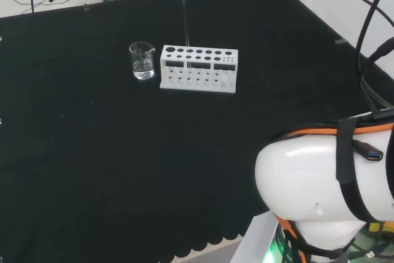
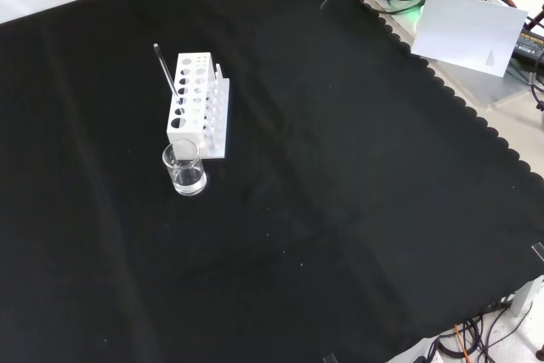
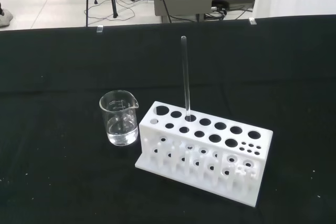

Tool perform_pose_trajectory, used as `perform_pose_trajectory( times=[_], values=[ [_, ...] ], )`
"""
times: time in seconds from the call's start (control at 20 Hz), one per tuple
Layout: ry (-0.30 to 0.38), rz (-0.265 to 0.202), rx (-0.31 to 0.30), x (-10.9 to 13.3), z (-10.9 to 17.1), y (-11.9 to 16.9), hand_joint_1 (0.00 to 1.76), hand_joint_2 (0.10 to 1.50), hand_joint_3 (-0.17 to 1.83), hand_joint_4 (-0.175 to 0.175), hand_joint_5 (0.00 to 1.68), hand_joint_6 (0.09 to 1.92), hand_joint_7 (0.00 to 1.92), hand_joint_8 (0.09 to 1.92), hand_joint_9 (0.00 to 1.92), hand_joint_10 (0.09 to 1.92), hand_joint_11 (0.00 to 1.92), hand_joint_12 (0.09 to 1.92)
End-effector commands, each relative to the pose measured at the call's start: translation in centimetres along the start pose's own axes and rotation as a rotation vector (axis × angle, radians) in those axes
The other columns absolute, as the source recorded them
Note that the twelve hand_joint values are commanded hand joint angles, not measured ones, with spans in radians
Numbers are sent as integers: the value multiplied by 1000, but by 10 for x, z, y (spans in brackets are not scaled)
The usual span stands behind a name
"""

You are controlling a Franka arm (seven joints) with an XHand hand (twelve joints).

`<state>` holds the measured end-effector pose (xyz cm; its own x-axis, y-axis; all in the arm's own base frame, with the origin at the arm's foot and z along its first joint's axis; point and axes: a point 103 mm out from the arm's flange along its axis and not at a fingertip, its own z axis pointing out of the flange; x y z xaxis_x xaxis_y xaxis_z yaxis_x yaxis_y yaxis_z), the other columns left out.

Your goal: Take the glass rod from the white test tube rack.

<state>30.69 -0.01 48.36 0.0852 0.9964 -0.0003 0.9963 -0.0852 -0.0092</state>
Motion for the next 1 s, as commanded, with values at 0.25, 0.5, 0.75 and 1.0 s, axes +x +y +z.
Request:
perform_pose_trajectory(
  times=[0.25, 0.5, 0.75, 1.0],
  values=[
    [9, -6, 34, -1, 5, 22, 671, 1123, -172, -144, 58, 87, 7, 393, 17, 668, 11, 1170],
    [14, -25, -1, 1, 10, 47, 663, 1128, -175, -146, 62, 87, 0, 425, 2, 754, 0, 1254],
    [16, -30, -2, 0, 7, 77, 661, 1130, -175, -150, 77, 87, 0, 622, 79, 869, 10, 1456],
    [26, -38, -1, -1, 10, 118, 661, 1133, -175, -156, 102, 87, 5, 821, 195, 893, 147, 1461]
  ],
)
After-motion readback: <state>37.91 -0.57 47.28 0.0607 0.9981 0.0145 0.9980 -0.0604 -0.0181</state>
